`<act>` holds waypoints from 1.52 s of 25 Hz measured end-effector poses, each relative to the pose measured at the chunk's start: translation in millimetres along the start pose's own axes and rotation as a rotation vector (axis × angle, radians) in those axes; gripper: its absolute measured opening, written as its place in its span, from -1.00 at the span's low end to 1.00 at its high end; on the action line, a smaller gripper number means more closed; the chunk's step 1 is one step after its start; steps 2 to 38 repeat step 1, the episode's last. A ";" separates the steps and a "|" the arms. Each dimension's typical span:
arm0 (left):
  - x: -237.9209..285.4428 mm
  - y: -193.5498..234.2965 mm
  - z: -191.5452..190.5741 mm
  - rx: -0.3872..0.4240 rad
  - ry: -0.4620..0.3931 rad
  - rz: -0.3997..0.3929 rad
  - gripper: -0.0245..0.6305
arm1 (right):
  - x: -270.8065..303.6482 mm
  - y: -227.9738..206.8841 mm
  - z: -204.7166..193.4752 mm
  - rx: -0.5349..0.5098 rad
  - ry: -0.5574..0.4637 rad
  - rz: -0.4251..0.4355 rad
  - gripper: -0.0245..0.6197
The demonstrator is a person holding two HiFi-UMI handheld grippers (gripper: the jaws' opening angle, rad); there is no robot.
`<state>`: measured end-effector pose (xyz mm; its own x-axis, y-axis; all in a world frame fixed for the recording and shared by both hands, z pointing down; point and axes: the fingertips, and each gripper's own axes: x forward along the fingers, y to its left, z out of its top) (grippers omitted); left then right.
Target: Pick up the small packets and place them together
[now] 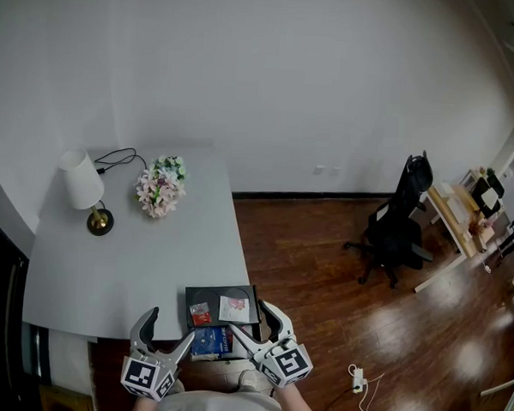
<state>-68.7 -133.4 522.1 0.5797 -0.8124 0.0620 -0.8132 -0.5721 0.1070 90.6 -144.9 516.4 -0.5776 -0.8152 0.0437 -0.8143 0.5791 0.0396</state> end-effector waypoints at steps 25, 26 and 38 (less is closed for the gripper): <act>0.3 0.4 0.4 0.000 -0.002 -0.001 0.25 | 0.9 0.3 -0.2 -0.002 0.002 0.002 0.21; 0.3 0.4 0.4 0.000 -0.002 -0.001 0.25 | 0.9 0.3 -0.2 -0.002 0.002 0.002 0.21; 0.3 0.4 0.4 0.000 -0.002 -0.001 0.25 | 0.9 0.3 -0.2 -0.002 0.002 0.002 0.21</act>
